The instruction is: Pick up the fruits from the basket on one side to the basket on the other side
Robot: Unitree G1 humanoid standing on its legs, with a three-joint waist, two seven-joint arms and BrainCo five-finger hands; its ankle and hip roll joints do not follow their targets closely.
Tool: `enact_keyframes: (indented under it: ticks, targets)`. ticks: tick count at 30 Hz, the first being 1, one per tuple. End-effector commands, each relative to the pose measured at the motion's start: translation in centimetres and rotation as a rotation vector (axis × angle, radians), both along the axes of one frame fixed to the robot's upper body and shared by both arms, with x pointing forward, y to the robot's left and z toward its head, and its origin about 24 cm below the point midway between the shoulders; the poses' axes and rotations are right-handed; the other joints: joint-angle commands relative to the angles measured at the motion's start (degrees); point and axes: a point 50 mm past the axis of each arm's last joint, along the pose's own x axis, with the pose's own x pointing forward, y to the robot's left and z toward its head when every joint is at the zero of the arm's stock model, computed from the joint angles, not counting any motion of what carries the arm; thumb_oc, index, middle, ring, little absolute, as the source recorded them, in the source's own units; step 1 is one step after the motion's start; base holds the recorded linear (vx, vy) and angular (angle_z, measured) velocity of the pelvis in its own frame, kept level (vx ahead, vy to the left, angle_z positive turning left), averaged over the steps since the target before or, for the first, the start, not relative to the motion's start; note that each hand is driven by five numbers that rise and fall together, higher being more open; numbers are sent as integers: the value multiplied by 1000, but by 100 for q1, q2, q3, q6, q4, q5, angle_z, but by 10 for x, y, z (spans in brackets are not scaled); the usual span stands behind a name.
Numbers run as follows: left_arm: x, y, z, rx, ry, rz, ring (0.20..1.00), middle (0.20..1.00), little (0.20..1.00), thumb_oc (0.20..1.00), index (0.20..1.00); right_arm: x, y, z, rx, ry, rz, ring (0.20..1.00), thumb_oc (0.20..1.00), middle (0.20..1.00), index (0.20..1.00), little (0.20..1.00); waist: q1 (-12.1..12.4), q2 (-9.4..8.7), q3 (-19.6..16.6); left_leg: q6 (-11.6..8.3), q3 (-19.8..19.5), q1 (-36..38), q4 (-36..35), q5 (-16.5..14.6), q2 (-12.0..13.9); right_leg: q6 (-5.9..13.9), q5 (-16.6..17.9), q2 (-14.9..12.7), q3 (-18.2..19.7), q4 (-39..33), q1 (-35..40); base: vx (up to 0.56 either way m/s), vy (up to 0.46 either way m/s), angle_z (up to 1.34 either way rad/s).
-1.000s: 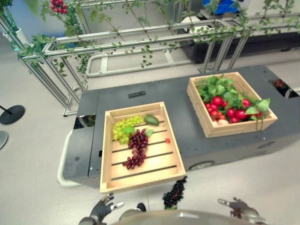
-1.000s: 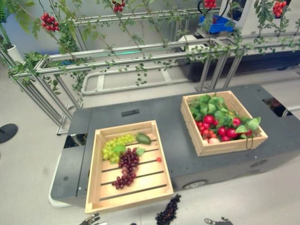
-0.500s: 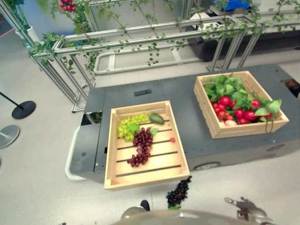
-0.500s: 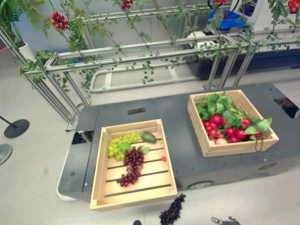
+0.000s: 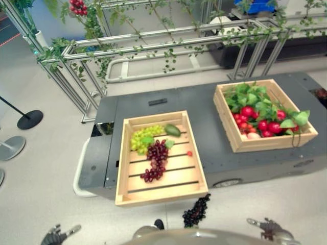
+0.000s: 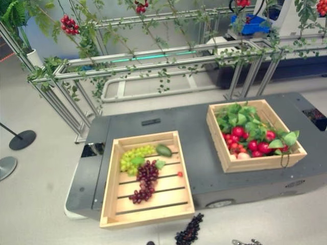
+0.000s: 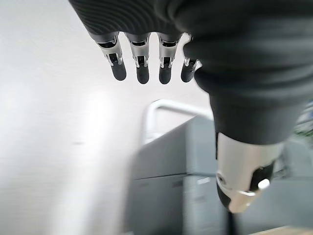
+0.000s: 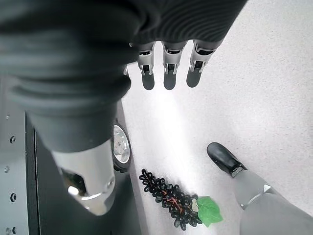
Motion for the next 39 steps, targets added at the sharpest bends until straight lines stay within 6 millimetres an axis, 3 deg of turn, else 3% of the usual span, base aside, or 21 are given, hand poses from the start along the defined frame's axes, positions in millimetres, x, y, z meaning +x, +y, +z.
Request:
enact_keyframes:
  ticks: [1, 2, 3, 4, 6, 10, 15, 20, 23, 24, 25, 27, 28, 29, 30, 31, 33, 35, 39]
  targets:
    - [37, 44, 61, 188, -245, 10, 1000, 1000, 1000, 1000, 1000, 16, -3, 5, 10, -66, -34, 1000, 1000, 1000, 1000, 1000, 161, -126, 5, -305, 156, 23, 127, -119, 117, 199, 232, -324, 10, 300, -101, 0, 0, 0]
    - [37, 44, 61, 188, -244, 10, 1000, 1000, 1000, 1000, 1000, 16, -3, 5, 10, -66, -33, 1000, 1000, 1000, 1000, 1000, 159, -128, 4, -305, 157, 23, 127, -118, 117, 199, 232, -324, 10, 300, -101, 0, 0, 0]
    - [51, 51, 86, 228, -357, -13, 1000, 1000, 1000, 1000, 1000, 14, -6, 6, 12, -68, -40, 1000, 1000, 1000, 1000, 1000, 172, -119, -13, -315, 157, 22, 126, -115, 114, 210, 242, -329, 7, 291, -93, 0, 0, 0]
    - [51, 51, 87, 229, -357, -12, 1000, 1000, 1000, 1000, 1000, 14, -5, 5, 14, -67, -39, 1000, 1000, 1000, 1000, 1000, 169, -128, -15, -315, 157, 23, 126, -114, 113, 211, 243, -329, 6, 289, -92, 0, 0, 0]
    - [68, 55, 115, 275, -490, -43, 1000, 1000, 1000, 1000, 1000, 10, -6, 5, 23, -59, -40, 1000, 1000, 1000, 1000, 1000, 178, -126, -54, -323, 147, 21, 112, -110, 113, 223, 248, -336, -4, 283, -81, 0, 0, 0]
    - [81, 55, 141, 309, -647, -26, 1000, 1000, 1000, 1000, 1000, 4, -6, 3, 38, -51, -73, 1000, 1000, 1000, 1000, 1000, 161, -136, -84, -330, 134, 41, 88, -111, 105, 245, 273, -356, 8, 260, -70, 0, 0, 0]
    - [89, 50, 142, 303, -695, -15, 1000, 1000, 1000, 1000, 1000, 2, -4, 2, 49, -49, -88, 1000, 1000, 1000, 1000, 1000, 112, -140, -106, -323, 138, 59, 80, -116, 104, 248, 279, -374, 16, 250, -58, 0, 0, 0]
    - [109, 33, 154, 302, -740, -145, 1000, 1000, 1000, 1000, 1000, 2, -6, 3, 50, -51, -91, 1000, 1000, 1000, 1000, 1000, 83, -149, -129, -315, 144, 85, 66, -124, 96, 251, 288, -385, 13, 241, -40, 0, 0, 0]
    - [126, 15, 156, 269, -766, -243, 1000, 1000, 1000, 1000, 1000, 2, -6, 3, 51, -44, -87, 1000, 1000, 1000, 1000, 1000, 49, -161, -142, -307, 147, 100, 66, -131, 94, 253, 292, -390, 12, 243, -29, 0, 0, 0]
    - [140, 0, 159, 243, -789, -318, 1000, 1000, 1000, 1000, 1000, 3, -5, 2, 54, -39, -77, 1000, 1000, 1000, 1000, 1000, 10, -175, -157, -306, 152, 110, 66, -133, 92, 251, 292, -391, 7, 242, -18, 0, 0, 0]
    - [141, -1, 159, 242, -790, -320, 1000, 1000, 1000, 1000, 1000, 3, -5, 2, 54, -39, -79, 1000, 1000, 1000, 1000, 1000, 19, -172, -155, -306, 150, 110, 66, -133, 92, 251, 292, -391, 5, 242, -17, 0, 0, 0]
    - [167, -31, 169, 181, -882, -432, 1000, 1000, 1000, 1000, 1000, 5, 0, 1, 63, -32, -64, 1000, 1000, 1000, 1000, 1000, -56, -200, -180, -300, 160, 135, 64, -148, 95, 244, 288, -393, 24, 240, -3, 0, 0, 0]
    - [167, -32, 169, 180, -882, -433, 1000, 1000, 1000, 1000, 1000, 5, -1, 1, 62, -33, -67, 1000, 1000, 1000, 1000, 1000, -43, -196, -175, -300, 158, 136, 64, -148, 95, 245, 287, -394, 22, 239, -1, 0, 0, 0]
    - [180, -51, 176, 151, -932, -507, 1000, 1000, 1000, 1000, 1000, 7, 2, 0, 67, -31, -52, 1000, 1000, 1000, 1000, 1000, -96, -208, -193, -296, 175, 150, 64, -158, 98, 239, 283, -386, 32, 235, 10, 0, 0, 0]
    - [181, -51, 176, 150, -933, -508, 1000, 1000, 1000, 1000, 1000, 7, 2, 0, 67, -31, -53, 1000, 1000, 1000, 1000, 1000, -89, -206, -189, -296, 175, 151, 64, -158, 98, 239, 284, -386, 32, 235, 11, 0, 0, 0]
    - [193, -71, 184, 122, -979, -582, 1000, 1000, 1000, 1000, 1000, 9, 5, -1, 70, -26, -34, 1000, 1000, 1000, 1000, 1000, -158, -219, -210, -291, 194, 176, 61, -168, 99, 232, 281, -379, 47, 230, 16, 0, 0, 0]
    - [199, -76, 186, 114, -991, -593, 1000, 1000, 1000, 1000, 1000, 11, 6, -1, 71, -28, -29, 1000, 1000, 1000, 1000, 1000, -175, -220, -205, -285, 203, 186, 61, -174, 101, 226, 275, -374, 60, 229, 20, 0, 0, 0]
    - [214, -99, 191, 83, -1010, -676, 1000, 1000, 1000, 1000, 1000, 14, 9, -2, 74, -22, -3, 1000, 1000, 1000, 1000, 1000, -284, -231, -229, -279, 248, 219, 60, -190, 113, 215, 270, -359, 101, 230, 25, 4, -3, -3]
    - [226, -122, 190, 81, -996, -756, 1000, 1000, 1000, 1000, 1000, 17, 12, -2, 74, -21, 10, 1000, 1000, 1000, 1000, 1000, -364, -236, -223, -276, 297, 271, 59, -204, 126, 200, 251, -335, 165, 242, 25, 11, -10, -9]
